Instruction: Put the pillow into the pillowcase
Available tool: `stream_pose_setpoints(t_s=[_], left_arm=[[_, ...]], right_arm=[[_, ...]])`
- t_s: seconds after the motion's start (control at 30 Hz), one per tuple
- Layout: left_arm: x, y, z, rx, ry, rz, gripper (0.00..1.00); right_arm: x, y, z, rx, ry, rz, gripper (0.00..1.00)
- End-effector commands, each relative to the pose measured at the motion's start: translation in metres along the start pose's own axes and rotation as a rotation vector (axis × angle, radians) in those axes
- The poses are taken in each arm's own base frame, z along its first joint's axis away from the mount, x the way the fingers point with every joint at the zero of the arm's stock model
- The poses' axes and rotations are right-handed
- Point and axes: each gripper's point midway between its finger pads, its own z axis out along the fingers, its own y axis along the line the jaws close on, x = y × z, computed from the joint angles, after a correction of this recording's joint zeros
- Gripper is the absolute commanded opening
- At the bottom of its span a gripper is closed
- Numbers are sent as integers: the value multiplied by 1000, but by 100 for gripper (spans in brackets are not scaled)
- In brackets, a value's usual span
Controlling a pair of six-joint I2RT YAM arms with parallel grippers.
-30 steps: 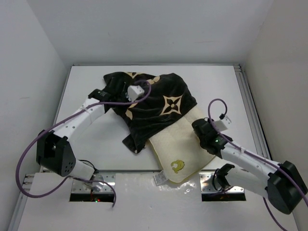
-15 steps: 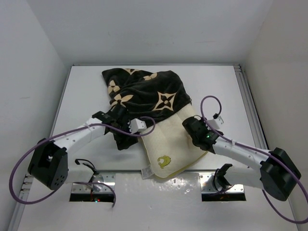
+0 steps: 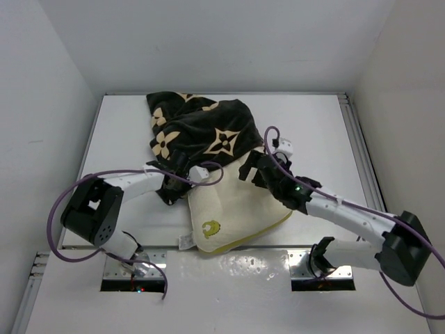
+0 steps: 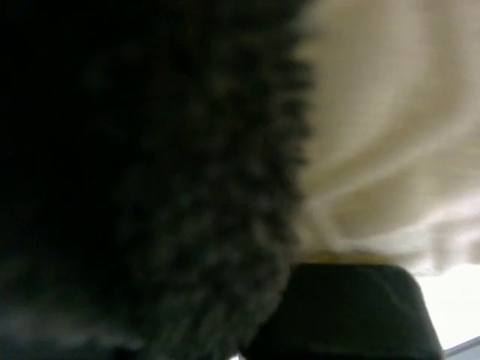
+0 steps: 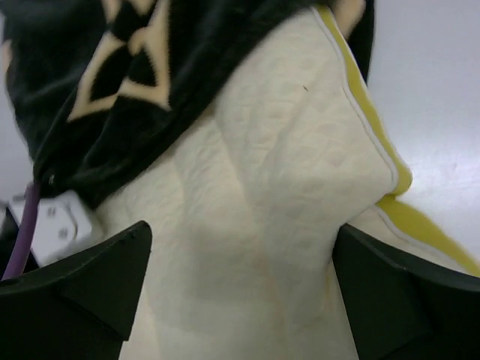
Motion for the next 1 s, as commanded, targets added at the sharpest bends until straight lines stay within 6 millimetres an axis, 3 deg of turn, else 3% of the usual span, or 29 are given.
stream_pose_setpoints(t_s=[0.0,0.07,0.1,0.17,0.2,0.23,0.27,0.3,0.33,0.37,0.47,0.5,0.57,0.6,0.67,0.7,0.8,0.83,0.97], left_arm=[[9,27,-12,-76,1,-61,0],[12,33,-18,-85,-2,-87,0],[10,38,-23,-94,-15,-96,0],[14,43,-27,-92,-14,-126,0],[15,50,-31,-109,-17,-143,0],[16,53,-33,-114,-14,-146,0],[19,56,-36,-119,-8,-153,0],[22,63,-38,-132,0,-166,0],[24,66,-38,-132,4,-164,0],[26,68,-39,-130,12,-171,0],[36,75,-40,-135,57,-205,0],[35,76,-38,-126,65,-210,0],[36,73,-34,-108,77,-234,1],[36,72,-29,-95,90,-243,3],[38,66,-23,-57,117,-252,5],[40,63,-21,-45,132,-257,5],[41,57,-14,-1,141,-265,5],[41,57,-12,1,145,-264,5],[43,57,-12,21,131,-287,6]], right_arm=[[-49,37,-33,-221,-77,-452,99],[-70,23,-46,-206,-126,-500,98],[-85,8,-44,-177,-153,-509,67],[-96,3,-46,-223,-193,-469,5],[-107,-14,-37,-181,-208,-427,5],[-115,-14,-34,-196,-221,-401,9],[-119,-24,-22,-196,-187,-366,19],[-124,-24,-16,-213,-170,-325,37],[-127,-19,-9,-250,-152,-311,41],[-112,-19,11,-287,-50,-301,44],[-134,-32,43,-293,-17,-238,39],[-131,-42,68,-266,32,-208,35],[-132,-58,93,-228,71,-180,29],[-130,-72,115,-192,107,-165,28],[-126,-77,134,-179,136,-211,30],[-111,-84,148,-170,177,-238,34],[-74,-75,167,-220,248,-387,45],[-60,-71,169,-240,272,-421,55],[-28,-78,179,-255,303,-423,75]])
